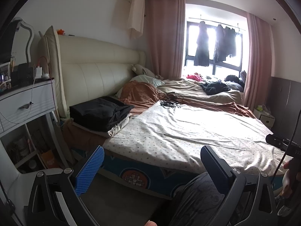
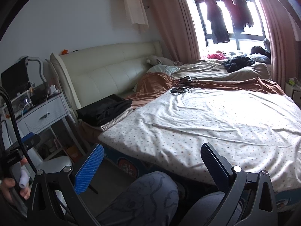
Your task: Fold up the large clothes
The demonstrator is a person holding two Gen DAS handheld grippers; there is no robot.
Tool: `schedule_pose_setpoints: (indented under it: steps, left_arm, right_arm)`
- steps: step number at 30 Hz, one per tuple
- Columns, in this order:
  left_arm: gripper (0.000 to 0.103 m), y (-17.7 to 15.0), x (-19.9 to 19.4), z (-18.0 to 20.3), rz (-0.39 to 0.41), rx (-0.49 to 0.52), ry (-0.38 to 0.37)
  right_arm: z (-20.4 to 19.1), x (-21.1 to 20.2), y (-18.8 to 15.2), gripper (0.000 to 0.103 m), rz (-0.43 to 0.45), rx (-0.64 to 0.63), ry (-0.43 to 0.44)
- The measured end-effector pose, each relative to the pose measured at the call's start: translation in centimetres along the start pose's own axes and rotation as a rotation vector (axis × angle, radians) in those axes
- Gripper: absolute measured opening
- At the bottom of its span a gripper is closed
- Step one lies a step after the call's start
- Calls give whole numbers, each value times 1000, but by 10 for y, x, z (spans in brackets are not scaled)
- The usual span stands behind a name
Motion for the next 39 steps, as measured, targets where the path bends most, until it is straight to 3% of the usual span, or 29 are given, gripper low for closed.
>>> schedule_pose_setpoints:
  steps: [39]
  left_arm:
    - [102,-1,-12,1,9,-8,-9]
  right_arm:
    - [-1,0,-6,103,-18,23,-10]
Point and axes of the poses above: each gripper's, at about its wrist camera, not at the fingertips, and x roughly the way its jaws point, z to its right, y to its top, the point moved 2 cm from there along x, roughly the way its jaws point, and after that the axes turned 11 degrees about -x, right-handed, at the moved point
